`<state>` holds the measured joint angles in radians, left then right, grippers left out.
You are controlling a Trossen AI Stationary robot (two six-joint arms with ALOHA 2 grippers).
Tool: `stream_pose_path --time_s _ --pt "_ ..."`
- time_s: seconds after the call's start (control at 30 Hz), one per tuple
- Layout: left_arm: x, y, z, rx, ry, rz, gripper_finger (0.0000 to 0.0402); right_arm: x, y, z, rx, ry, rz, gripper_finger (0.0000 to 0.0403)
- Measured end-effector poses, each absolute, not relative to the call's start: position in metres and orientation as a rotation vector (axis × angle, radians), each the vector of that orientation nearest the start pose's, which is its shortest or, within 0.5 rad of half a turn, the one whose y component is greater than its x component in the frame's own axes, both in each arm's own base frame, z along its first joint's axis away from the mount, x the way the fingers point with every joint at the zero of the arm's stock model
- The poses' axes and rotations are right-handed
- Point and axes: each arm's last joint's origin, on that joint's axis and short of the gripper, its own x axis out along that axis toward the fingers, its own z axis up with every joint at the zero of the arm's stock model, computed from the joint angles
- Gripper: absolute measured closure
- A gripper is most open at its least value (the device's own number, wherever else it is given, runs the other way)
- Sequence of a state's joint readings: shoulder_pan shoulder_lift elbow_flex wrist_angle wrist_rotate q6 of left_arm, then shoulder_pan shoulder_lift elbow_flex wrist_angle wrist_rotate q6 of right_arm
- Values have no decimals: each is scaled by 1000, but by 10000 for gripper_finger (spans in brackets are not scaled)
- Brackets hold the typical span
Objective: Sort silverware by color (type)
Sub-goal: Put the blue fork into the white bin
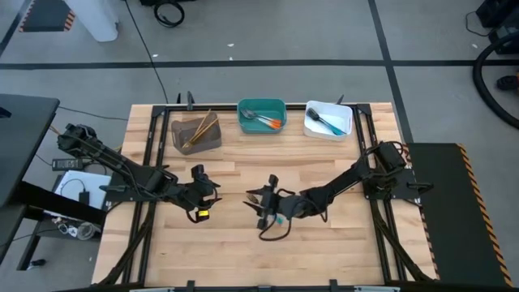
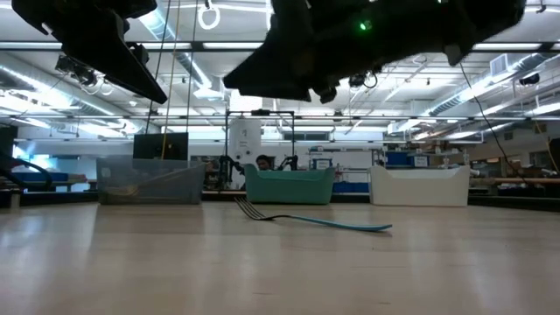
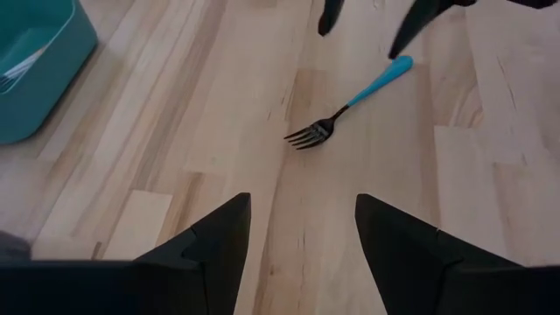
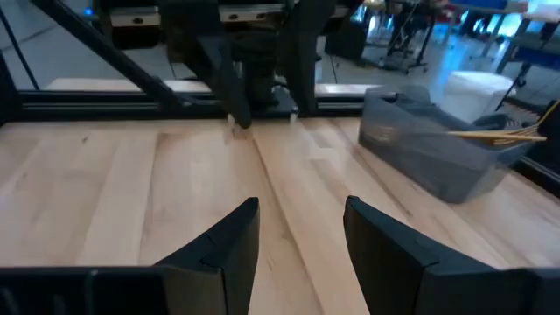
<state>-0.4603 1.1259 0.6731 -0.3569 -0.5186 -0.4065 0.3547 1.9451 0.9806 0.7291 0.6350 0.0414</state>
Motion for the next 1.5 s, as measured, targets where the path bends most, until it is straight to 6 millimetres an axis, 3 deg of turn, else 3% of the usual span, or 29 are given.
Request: stream_pose_path --time_s 0.37,0.77,1.07,1.5 --pt "201 -84 222 -11 680 196 185 362 117 159 -108 73 -308 231" --pt "201 -84 222 -11 680 197 185 360 118 157 -124 90 -365 231" --pt "201 -83 222 -12 681 198 185 366 119 110 -66 115 -375 231" --pt "201 -83 221 -10 684 198 185 361 118 88 52 270 -391 229"
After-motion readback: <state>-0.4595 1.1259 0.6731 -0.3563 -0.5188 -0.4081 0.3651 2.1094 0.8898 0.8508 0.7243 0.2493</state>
